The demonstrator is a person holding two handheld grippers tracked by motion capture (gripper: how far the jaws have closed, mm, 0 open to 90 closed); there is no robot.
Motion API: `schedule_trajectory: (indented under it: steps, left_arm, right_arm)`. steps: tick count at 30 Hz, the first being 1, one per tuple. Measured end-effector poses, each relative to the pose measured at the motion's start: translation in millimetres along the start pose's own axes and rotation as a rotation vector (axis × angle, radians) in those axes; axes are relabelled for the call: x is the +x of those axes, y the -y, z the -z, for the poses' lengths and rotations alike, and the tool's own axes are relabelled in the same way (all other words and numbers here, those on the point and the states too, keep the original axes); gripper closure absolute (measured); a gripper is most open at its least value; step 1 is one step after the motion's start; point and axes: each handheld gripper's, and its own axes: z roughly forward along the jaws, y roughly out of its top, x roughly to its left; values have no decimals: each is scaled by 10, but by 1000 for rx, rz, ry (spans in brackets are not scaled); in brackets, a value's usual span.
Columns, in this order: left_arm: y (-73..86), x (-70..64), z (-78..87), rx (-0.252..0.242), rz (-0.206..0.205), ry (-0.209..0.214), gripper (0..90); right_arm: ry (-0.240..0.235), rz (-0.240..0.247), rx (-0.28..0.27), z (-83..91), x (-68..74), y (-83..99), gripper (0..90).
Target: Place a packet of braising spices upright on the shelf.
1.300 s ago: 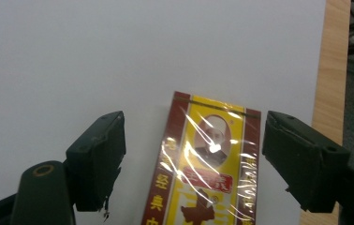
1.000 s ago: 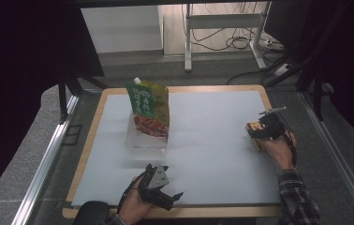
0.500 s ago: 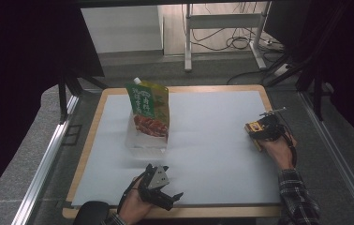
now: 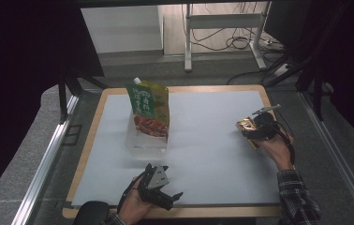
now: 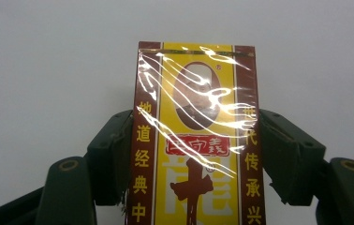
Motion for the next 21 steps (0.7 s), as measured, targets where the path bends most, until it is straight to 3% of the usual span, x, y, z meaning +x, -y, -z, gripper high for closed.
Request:
schedule_trajectory:
  steps: [8,12,21]
  left_arm:
    - [-1,-1,4,0,-1,-2,9]
    - [-1,-2,4,0,-1,-2,9]
    - [-1,-2,5,1,-2,-2,9]
  right_arm:
    - [-110,150,9,9,387,-132,323]
    - [-169,197,26,-49,544,-145,323]
    - [-180,258,102,-243,632,-66,321]
